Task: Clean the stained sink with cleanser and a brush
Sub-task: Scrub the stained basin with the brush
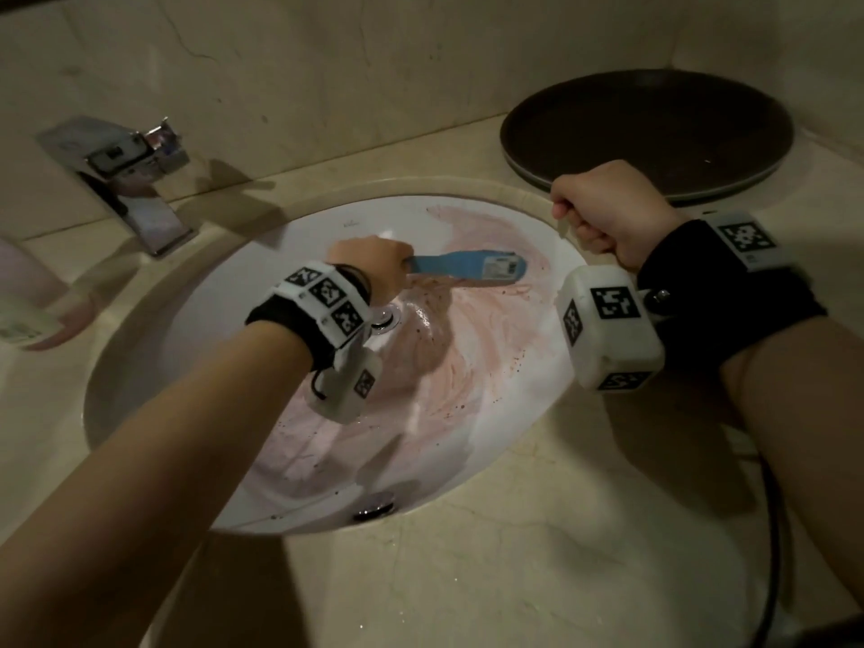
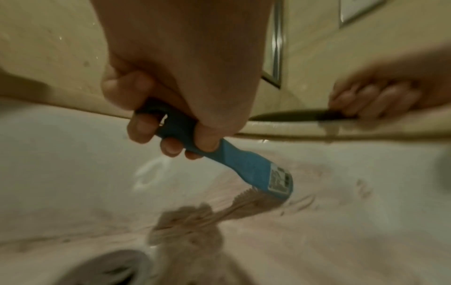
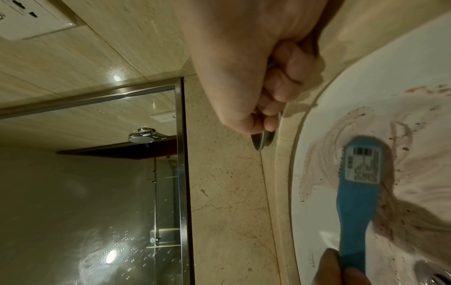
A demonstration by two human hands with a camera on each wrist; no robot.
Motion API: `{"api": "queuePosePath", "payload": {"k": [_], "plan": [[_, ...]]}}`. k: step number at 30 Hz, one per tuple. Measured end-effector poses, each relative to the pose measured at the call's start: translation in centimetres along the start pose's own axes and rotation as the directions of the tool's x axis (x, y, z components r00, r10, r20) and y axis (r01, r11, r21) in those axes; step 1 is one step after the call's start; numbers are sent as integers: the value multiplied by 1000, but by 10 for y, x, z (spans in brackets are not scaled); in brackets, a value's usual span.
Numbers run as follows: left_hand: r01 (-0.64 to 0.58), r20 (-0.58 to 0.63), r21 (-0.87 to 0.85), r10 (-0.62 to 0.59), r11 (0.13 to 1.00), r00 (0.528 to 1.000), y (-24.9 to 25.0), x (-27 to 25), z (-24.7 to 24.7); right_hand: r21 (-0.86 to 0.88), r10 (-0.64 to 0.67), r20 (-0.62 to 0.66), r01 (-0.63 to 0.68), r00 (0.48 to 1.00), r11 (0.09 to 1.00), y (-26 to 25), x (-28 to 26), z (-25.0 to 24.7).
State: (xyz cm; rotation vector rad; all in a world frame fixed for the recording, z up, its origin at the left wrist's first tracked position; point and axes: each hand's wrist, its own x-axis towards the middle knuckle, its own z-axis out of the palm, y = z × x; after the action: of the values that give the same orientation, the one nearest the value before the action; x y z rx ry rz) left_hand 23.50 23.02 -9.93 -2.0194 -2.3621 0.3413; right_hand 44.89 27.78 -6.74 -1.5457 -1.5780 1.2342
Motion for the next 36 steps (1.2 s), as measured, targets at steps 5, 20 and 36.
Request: {"api": "queuePosePath", "payload": {"k": [5, 20, 36], "plan": [[-39, 301, -381, 164, 924, 939, 0, -3, 2, -14, 13, 0, -13, 1000, 1000, -1, -2, 0], [248, 534, -440, 29, 863, 845, -4, -28, 33, -20, 7, -12, -8, 1000, 1000, -1, -2, 1], [194, 421, -467, 24, 863, 907, -29, -21, 33, -15, 20, 4, -20, 1000, 1000, -1, -6, 0]]}}
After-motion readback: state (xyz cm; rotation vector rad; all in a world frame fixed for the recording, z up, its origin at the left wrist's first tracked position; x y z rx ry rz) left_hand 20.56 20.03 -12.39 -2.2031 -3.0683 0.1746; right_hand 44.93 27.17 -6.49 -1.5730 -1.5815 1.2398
